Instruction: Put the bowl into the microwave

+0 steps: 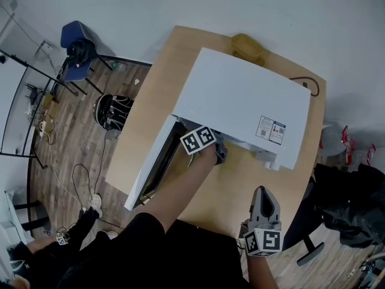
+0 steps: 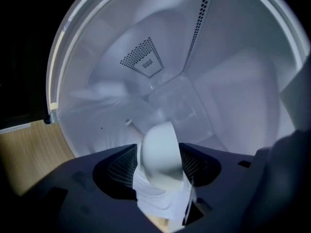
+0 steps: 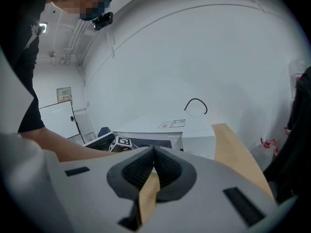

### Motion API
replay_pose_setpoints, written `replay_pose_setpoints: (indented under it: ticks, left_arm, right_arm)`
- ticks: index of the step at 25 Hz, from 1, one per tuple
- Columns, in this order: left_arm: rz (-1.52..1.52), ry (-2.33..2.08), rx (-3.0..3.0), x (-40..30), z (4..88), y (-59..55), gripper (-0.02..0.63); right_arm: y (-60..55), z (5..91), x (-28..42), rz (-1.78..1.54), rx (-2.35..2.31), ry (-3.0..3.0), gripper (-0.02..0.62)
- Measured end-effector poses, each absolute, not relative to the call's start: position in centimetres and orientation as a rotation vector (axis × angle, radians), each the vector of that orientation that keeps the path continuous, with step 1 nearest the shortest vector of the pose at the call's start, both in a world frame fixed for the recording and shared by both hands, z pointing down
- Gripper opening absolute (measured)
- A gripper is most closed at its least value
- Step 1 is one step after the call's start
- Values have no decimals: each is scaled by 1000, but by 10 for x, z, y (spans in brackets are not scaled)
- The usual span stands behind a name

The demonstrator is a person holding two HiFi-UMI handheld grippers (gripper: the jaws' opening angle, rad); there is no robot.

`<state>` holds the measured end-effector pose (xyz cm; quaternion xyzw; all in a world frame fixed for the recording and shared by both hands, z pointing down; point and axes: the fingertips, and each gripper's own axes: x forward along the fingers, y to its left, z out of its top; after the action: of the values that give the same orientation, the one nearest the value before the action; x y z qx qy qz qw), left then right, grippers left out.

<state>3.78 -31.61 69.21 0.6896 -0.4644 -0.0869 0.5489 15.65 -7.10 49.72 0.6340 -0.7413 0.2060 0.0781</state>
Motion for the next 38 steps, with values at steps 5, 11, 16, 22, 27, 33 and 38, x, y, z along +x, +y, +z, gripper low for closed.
replay_pose_setpoints:
  ticks: [5,11,16,22,27,33,38]
  left_arm:
    - [-231,-1078,1594,36,693,-308,239]
    - [-247,-1049,1552,47,696,-312,230]
    - [-216,-1080,1594,51,697,-319,210]
    - [-208,-1072,1650,52,694,-317,210]
    - [-213,-1071,1678,48,691,-314,213]
    - [-175,-1068,1689,48,691,-308,213]
    - [-139,-1116,1651,40,697,-303,212]
  right_arm:
    - [-67,496,157,624,1910,-2208,58]
    - [-63,498,158,640,1921,-2202,58]
    - [-63,497,164,635,1931,-2193,60]
    - [-65,499,172,631,1934,-2187,58]
    - [-67,502,165,632,1904,-2209,58]
    - [-63,501,160,639,1898,-2208,60]
    - [-60,500,161,644,1904,-2201,58]
